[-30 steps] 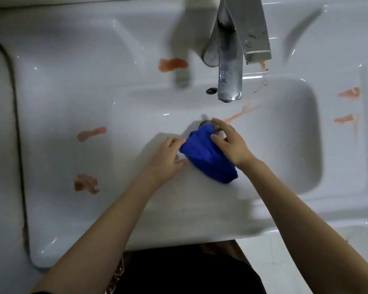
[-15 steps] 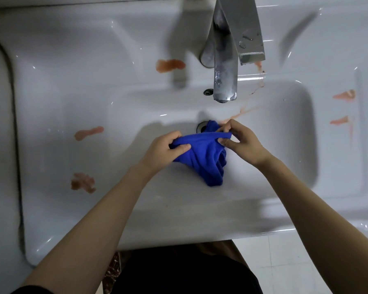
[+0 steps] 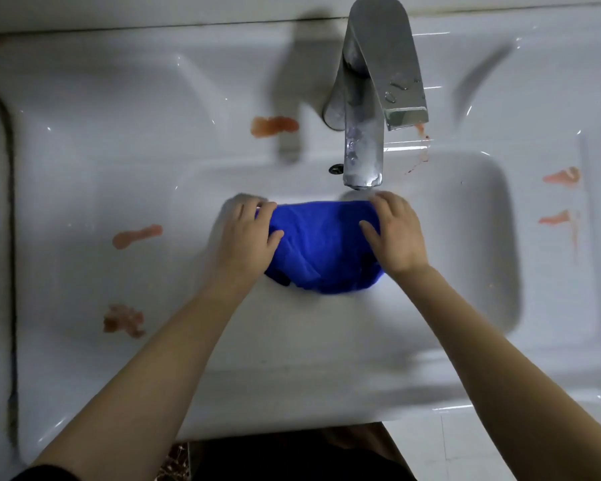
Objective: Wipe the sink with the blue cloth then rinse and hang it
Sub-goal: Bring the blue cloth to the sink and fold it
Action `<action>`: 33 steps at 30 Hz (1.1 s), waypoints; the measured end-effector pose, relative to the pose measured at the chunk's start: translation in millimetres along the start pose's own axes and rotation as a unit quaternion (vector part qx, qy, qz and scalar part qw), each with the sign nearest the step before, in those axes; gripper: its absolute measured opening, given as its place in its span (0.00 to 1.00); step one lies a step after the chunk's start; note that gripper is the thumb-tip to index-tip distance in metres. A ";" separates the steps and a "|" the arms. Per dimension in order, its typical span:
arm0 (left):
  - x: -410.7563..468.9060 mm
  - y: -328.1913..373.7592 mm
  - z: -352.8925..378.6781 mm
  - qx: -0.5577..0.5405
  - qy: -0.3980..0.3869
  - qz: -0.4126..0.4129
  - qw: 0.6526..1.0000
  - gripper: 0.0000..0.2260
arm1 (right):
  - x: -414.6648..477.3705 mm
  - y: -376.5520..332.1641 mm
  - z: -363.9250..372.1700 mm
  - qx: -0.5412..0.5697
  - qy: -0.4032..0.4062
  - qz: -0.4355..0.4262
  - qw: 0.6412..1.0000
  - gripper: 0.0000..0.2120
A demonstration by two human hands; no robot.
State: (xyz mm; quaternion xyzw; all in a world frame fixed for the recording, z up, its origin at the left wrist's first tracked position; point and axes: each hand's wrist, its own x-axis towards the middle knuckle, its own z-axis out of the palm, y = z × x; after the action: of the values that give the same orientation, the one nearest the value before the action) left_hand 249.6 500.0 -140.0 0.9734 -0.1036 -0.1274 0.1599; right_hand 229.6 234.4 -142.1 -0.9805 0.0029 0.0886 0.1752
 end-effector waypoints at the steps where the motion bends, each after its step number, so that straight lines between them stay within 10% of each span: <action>1: -9.0 1.4 4.3 0.007 0.018 -0.018 1.000 0.22 | -7.3 -2.8 6.1 -0.002 0.003 -0.024 1.000 0.21; 8: -20.2 9.3 22.7 0.071 0.027 -0.173 0.982 0.29 | -25.3 0.4 47.1 -0.113 -0.089 -0.029 0.989 0.30; 16: -22.9 24.6 7.4 -0.252 0.044 -0.136 0.957 0.04 | -27.7 7.5 41.4 -0.087 -0.105 -0.044 0.990 0.30; 25: -19.3 4.5 -1.7 -0.339 0.041 -0.281 0.897 0.18 | -45.1 32.2 33.4 -0.147 -0.136 -0.071 0.977 0.31; 33: -44.4 8.2 8.1 -0.150 -0.008 -0.178 0.972 0.11 | -47.0 29.0 38.1 -0.145 -0.112 -0.040 0.982 0.33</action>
State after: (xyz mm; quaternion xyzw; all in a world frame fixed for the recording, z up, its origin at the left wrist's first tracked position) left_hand 204.0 500.9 -135.2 0.9402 0.0906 -0.1757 0.2775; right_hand 175.7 219.1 -179.0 -0.9786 -0.0693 0.1906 0.0337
